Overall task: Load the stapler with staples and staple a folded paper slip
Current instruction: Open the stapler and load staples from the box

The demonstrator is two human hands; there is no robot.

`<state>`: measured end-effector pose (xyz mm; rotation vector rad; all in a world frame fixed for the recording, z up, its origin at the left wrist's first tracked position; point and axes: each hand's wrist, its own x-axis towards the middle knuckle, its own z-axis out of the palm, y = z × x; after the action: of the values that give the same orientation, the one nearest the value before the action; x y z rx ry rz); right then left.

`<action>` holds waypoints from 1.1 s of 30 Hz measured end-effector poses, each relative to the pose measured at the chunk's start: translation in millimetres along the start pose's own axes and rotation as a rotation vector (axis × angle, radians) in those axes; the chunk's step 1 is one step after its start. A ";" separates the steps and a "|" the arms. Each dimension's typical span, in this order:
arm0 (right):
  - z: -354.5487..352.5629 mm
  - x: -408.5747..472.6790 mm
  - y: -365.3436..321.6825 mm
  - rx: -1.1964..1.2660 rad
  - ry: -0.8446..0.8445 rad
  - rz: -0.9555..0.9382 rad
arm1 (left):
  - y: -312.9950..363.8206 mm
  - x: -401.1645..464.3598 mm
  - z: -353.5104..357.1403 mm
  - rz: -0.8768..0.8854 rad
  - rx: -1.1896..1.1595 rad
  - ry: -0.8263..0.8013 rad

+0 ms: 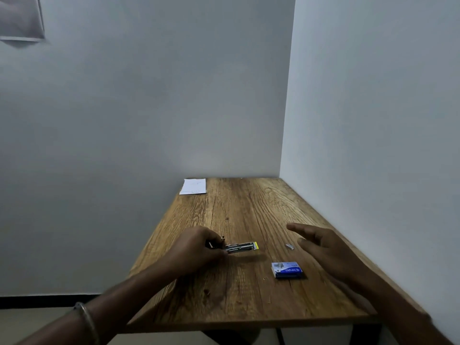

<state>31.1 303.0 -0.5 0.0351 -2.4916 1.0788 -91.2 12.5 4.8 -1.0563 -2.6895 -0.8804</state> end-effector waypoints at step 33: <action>18.5 -32.7 -11.4 -0.191 -0.144 -0.101 | 80.4 -51.5 11.9 -0.345 -0.683 -0.198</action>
<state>56.2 277.4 -16.6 0.1868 -2.6789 0.8200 1.3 36.1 17.2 -0.7958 -2.8389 -1.9480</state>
